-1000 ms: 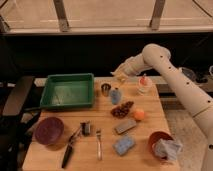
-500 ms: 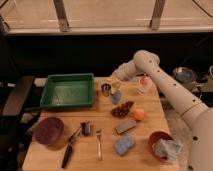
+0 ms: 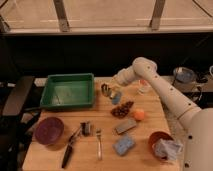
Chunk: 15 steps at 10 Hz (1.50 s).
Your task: Place banana in plastic cup
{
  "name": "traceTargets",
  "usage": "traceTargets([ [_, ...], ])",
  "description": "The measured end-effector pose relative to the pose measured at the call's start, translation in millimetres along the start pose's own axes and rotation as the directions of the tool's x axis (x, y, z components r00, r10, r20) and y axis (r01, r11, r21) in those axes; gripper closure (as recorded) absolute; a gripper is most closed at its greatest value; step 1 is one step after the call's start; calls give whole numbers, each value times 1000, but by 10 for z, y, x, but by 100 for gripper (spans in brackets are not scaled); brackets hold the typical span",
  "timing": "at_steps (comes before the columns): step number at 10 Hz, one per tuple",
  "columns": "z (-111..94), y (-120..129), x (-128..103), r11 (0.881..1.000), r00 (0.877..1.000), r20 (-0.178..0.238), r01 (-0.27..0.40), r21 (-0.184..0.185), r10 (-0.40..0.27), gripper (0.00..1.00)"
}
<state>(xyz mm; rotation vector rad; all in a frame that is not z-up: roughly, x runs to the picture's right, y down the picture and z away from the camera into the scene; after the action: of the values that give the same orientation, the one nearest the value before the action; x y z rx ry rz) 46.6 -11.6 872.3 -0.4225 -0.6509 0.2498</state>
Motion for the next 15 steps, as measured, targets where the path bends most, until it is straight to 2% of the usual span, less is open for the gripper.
traceTargets([
  [1,21,44,49,1000,1000,5,-13,-4,13,60],
  [4,15,129,122,999,999,21,-41,-9,41,29],
  [5,8,134,128,999,999,24,-44,-9,44,22],
  [9,-5,113,130,999,998,32,-48,-12,48,20],
  [11,-73,86,111,999,998,39,-46,0,46,20],
  [12,-150,74,98,999,998,42,-44,12,44,20],
  [15,-646,81,86,998,999,43,-33,53,31,20],
])
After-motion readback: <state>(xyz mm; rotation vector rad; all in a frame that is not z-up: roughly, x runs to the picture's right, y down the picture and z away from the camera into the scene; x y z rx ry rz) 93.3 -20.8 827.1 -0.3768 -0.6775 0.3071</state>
